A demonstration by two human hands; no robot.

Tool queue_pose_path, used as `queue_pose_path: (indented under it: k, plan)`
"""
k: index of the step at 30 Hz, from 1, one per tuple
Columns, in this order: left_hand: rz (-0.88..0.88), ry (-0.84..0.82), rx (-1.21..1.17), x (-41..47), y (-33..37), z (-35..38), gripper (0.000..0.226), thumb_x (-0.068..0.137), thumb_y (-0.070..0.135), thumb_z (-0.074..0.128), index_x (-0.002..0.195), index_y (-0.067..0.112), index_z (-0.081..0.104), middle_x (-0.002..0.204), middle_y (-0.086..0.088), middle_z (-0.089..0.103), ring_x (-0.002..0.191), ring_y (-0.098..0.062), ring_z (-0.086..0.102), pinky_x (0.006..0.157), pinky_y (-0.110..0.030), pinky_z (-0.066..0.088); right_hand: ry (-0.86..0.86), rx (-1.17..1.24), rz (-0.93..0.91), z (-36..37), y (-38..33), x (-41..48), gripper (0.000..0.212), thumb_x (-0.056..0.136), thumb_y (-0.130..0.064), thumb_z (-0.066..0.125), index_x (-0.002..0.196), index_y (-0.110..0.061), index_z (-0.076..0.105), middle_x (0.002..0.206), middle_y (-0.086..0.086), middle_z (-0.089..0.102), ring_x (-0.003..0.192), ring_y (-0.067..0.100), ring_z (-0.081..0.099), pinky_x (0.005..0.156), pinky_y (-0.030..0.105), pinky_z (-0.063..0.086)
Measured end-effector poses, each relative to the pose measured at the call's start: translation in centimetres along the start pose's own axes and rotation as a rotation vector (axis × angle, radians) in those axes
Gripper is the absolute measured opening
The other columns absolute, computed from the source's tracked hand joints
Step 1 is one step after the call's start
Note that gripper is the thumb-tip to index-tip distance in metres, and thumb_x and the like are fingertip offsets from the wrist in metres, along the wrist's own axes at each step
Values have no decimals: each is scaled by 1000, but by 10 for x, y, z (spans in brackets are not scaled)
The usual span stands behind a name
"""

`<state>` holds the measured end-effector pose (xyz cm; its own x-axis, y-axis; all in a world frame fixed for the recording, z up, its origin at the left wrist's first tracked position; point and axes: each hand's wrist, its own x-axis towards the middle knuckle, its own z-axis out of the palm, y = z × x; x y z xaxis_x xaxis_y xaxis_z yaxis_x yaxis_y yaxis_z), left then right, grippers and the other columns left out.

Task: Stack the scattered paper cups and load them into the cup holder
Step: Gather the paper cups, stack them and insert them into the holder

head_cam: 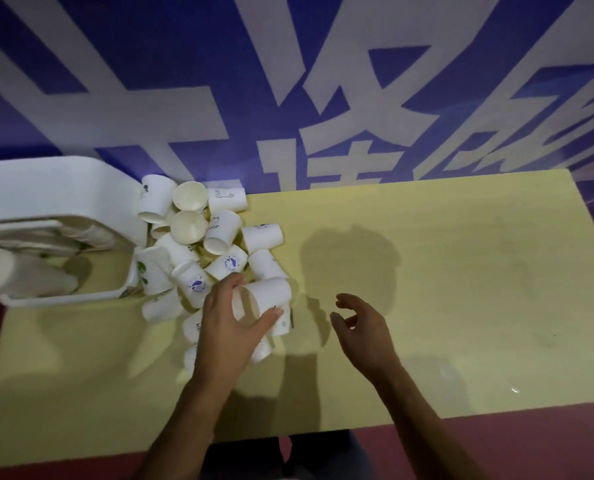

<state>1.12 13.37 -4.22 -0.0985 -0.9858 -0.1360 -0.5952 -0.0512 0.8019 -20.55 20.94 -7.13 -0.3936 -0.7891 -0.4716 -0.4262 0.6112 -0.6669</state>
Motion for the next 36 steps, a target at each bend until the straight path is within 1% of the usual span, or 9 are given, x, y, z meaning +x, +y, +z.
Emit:
queue_pose_path:
  k: [2, 7, 10, 13, 17, 20, 26, 31, 36]
  plan:
    - [-101, 41, -25, -2, -5, -15, 73, 66, 48, 91, 126, 29, 54, 124, 7, 57, 115, -13, 54, 96, -34, 47, -66, -22, -4, 21, -11, 8, 50, 93, -41, 69, 138, -19, 59, 132, -5, 65, 83, 6, 67, 92, 29, 51]
    - [-68, 102, 3, -11, -17, -44, 70, 68, 55, 81, 129, 26, 62, 127, 8, 56, 120, -5, 49, 102, -26, 40, -122, -86, 17, 66, -49, 29, 81, 83, -61, 71, 144, -14, 47, 138, 4, 57, 125, 24, 56, 102, 39, 47]
    - [-93, 122, -14, -15, -25, -58, 66, 72, 54, 80, 131, 31, 60, 133, 7, 51, 126, -3, 47, 107, -25, 39, -153, -173, 137, 88, -66, 40, 98, 73, -77, 69, 139, -10, 45, 133, 12, 55, 126, 34, 54, 100, 45, 47]
    - [-110, 133, -16, -19, -33, -71, 68, 72, 39, 90, 129, 39, 52, 129, 16, 46, 121, 13, 42, 103, -19, 37, -192, -257, 216, 111, -66, 45, 106, 67, -90, 55, 133, -6, 49, 126, 13, 55, 120, 36, 54, 97, 46, 47]
    - [-145, 128, -65, -18, -52, -88, 75, 63, 40, 94, 125, 37, 52, 122, 24, 48, 116, 13, 45, 91, -3, 34, -73, -186, 280, 126, -71, 45, 74, 76, -63, 65, 124, -8, 52, 119, 12, 63, 113, 36, 60, 95, 44, 51]
    - [-131, 96, -78, -12, -67, -102, 75, 64, 43, 92, 129, 32, 56, 128, 18, 51, 119, 10, 46, 92, 2, 31, 5, -92, 296, 128, -76, 38, 61, 78, -49, 70, 120, -9, 52, 116, 14, 67, 107, 38, 64, 92, 46, 53]
    - [-79, 41, -66, 11, -92, -149, 70, 74, 39, 88, 135, 32, 55, 135, 14, 50, 127, -2, 45, 101, -13, 34, 207, -34, 125, 118, -98, 7, 79, 77, -46, 74, 144, -13, 46, 131, 10, 61, 119, 30, 59, 96, 42, 51]
    - [-48, 83, -40, 41, -120, -204, 70, 74, 29, 89, 133, 34, 53, 121, 34, 46, 125, -9, 45, 95, -18, 37, 301, 46, -121, 143, -152, -14, 57, 81, -30, 79, 131, -22, 54, 111, -6, 60, 103, 19, 60, 83, 36, 50]
    - [-28, 145, -12, 82, -146, -246, 72, 73, 31, 89, 135, 29, 53, 127, 16, 52, 125, -11, 46, 97, -24, 38, 263, 27, -281, 192, -199, -19, 62, 77, -40, 86, 129, -23, 56, 119, -11, 64, 109, 17, 58, 88, 39, 51]
